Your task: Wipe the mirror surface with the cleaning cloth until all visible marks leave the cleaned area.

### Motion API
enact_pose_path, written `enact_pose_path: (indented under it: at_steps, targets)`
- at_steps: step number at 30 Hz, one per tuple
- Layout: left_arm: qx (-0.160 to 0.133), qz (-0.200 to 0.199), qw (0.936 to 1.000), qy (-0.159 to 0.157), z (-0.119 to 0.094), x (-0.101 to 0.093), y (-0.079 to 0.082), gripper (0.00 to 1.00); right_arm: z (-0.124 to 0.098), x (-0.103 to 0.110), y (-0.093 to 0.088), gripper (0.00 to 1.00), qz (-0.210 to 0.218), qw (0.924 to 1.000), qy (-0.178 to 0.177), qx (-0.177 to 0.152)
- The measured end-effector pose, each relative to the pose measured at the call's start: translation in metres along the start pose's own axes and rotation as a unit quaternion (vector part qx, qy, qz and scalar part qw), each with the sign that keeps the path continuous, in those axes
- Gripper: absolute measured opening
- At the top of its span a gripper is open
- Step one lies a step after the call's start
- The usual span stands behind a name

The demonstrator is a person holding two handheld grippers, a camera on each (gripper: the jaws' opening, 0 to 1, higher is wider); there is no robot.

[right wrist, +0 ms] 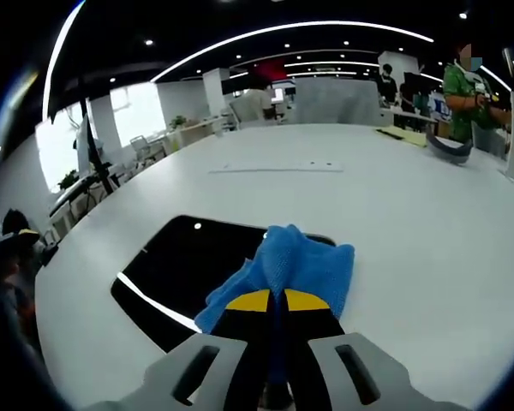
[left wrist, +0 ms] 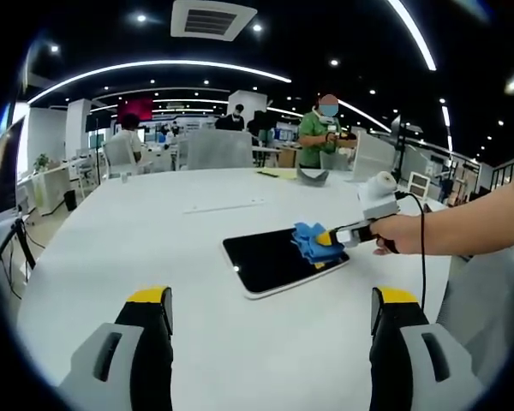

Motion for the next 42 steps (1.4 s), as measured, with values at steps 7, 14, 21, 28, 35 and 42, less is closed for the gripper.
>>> enact_pose_path:
  at_steps: [7, 14, 21, 28, 35, 42]
  targets:
    - [0.001, -0.003, 1.0000, 0.002, -0.001, 0.004, -0.003, 0.97, 0.004, 0.007, 0.001, 0.00, -0.001, 1.0000, 0.002, 0.003]
    - [0.001, -0.006, 1.0000, 0.004, -0.001, 0.005, -0.004, 0.97, 0.007, 0.012, 0.003, 0.00, -0.002, 1.0000, 0.006, 0.006]
    - [-0.001, -0.007, 1.0000, 0.005, -0.001, 0.005, -0.003, 0.97, 0.012, 0.021, 0.005, 0.00, -0.003, 0.9999, 0.013, 0.011]
    - [-0.001, -0.011, 0.9999, 0.008, -0.003, 0.008, -0.006, 0.97, 0.020, 0.035, 0.008, 0.00, -0.007, 0.9996, 0.024, 0.016]
    - [0.001, -0.012, 0.9998, 0.012, -0.004, 0.013, -0.008, 0.97, 0.028, 0.047, 0.011, 0.00, -0.009, 0.9993, 0.033, 0.017]
    - [0.002, -0.014, 0.9998, 0.013, -0.004, 0.014, -0.009, 0.97, 0.031, 0.054, 0.012, 0.00, -0.011, 0.9991, 0.038, 0.017]
Point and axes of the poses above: the point that each gripper's makers call its tool centre point, and the gripper's own axes: z roughly forward along the fingers, x roughly to its left, y roughly out of its top, the point moved 5 cm from there along -z, roughly backward along the fingers, and after that the axes turned 6 degrees about y, right-handed, at the moved point
